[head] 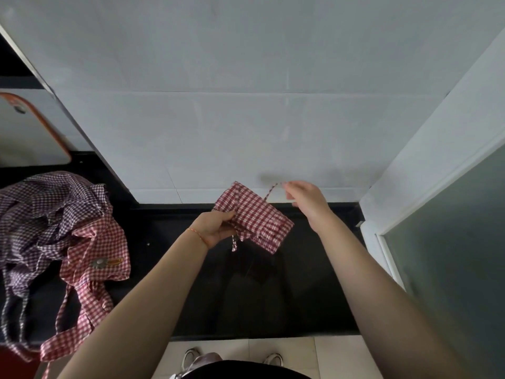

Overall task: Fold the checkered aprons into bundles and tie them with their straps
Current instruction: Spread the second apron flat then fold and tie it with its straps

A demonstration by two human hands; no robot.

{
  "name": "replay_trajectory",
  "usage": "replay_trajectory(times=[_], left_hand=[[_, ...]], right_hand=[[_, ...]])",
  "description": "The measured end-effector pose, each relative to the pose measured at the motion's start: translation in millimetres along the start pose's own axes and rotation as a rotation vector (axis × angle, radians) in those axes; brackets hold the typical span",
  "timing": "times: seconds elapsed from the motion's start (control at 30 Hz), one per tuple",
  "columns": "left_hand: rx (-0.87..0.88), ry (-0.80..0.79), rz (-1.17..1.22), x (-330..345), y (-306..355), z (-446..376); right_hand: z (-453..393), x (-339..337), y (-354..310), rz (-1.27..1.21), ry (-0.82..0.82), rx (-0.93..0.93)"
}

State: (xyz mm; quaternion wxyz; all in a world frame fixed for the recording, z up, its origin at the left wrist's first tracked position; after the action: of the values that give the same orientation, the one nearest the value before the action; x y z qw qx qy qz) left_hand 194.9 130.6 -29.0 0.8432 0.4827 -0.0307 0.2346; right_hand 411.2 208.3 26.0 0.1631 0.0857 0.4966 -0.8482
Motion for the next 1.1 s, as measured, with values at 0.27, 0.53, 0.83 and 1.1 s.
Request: replay_trajectory(times=[0.27,0.53,0.83,1.1], left_hand=[[-0.023,0.156,0.46,12.1,-2.8,0.2],[-0.092,0.113,0.492,43.0,-3.9,14.3],[-0.117,0.201,0.293,21.2,-6.0,12.6],[-0.106,0.215,0.364,21.3,-8.5,5.4]], right_hand=[[17.0,49.8,87.3,-0.223,0.075,0.309],[40.4,97.6,48.5,0.026,-0.143,0.001],[36.5,98.2,47.7,0.107,-0.169,-0.043],[43.2,102.1,44.5,0.248,-0.055,-0.139]])
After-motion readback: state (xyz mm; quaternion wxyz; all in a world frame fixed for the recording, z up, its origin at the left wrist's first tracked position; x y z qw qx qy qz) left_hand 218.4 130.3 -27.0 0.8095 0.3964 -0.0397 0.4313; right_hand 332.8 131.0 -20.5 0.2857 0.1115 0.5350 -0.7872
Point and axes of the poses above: each hand's wrist, its own z-axis away from the middle knuckle, its own x-axis out of the palm, y = z × x, the point moved 6 cm from there along -z, towards the middle knuckle, and after that the axes turned 11 degrees about x, right-handed, at the moved point
